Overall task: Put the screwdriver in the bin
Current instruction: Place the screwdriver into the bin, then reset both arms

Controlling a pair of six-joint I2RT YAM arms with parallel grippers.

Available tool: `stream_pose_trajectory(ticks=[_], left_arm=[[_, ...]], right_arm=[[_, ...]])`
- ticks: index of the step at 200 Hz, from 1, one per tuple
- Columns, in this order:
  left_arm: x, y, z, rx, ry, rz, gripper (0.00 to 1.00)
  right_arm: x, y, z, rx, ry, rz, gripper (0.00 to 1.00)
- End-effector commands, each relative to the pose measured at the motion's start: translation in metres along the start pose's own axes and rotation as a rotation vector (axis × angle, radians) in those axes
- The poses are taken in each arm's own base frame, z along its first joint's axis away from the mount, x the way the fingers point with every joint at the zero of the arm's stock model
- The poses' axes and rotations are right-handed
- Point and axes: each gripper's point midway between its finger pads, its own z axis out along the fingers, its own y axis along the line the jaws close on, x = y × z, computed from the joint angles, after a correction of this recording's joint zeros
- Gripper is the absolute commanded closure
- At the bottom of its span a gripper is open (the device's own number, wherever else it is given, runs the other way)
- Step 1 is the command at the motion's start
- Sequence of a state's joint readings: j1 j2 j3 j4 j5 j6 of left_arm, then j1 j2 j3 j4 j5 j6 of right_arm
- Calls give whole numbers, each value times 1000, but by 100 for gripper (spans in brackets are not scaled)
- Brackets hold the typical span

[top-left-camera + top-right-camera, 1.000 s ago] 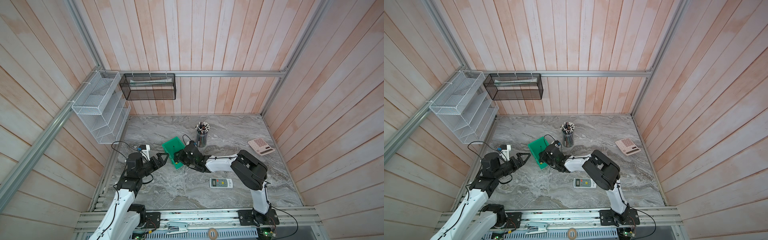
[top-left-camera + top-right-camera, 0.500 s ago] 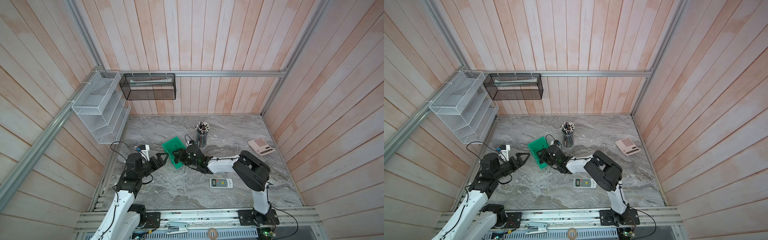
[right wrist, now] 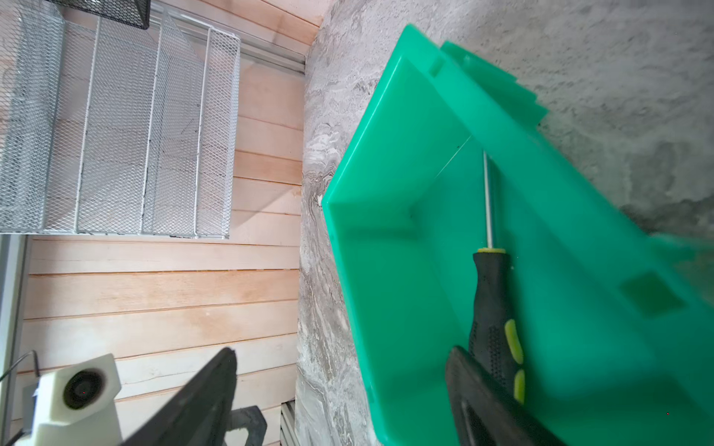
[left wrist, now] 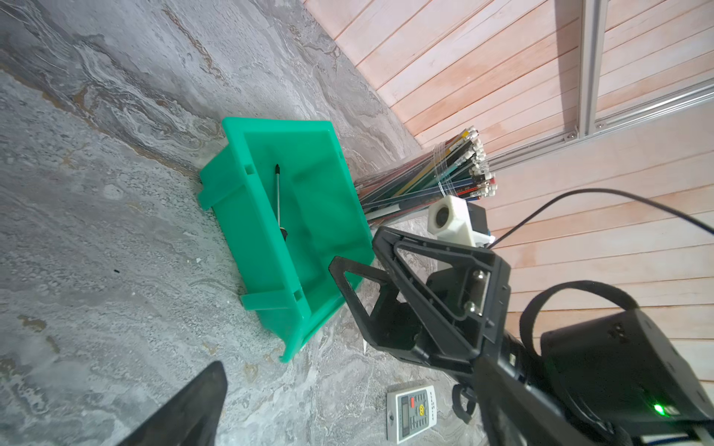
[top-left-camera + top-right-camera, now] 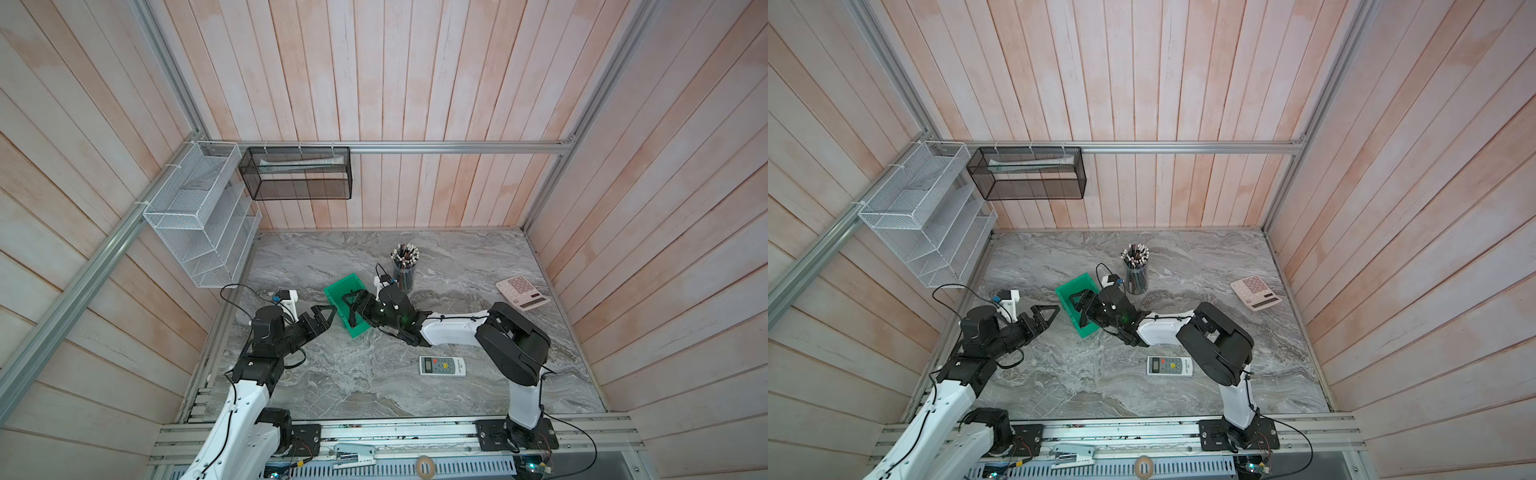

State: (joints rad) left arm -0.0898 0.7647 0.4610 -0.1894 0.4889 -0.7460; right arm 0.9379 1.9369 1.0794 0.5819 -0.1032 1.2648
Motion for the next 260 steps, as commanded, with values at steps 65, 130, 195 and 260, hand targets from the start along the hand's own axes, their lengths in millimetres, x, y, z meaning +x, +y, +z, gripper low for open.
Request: stream_pose_trajectory(ticks=[65,130,195,260], left_arm=[[-43,-25,-3,-5,-101,61,0],[-96,-44,1,-26,-278,152,0],[-132,22,-20,-319,-651,263,0],[-130,86,-36,-664,-795,556,0]], right_arm=[[-50,56,-65,13,-164,-362,2],[-143,5,-188,301,-495,-513,2],[-225,-125,-362,861,-940,-416,2],[-213,-172,-435,1135,-1214,-476,2]])
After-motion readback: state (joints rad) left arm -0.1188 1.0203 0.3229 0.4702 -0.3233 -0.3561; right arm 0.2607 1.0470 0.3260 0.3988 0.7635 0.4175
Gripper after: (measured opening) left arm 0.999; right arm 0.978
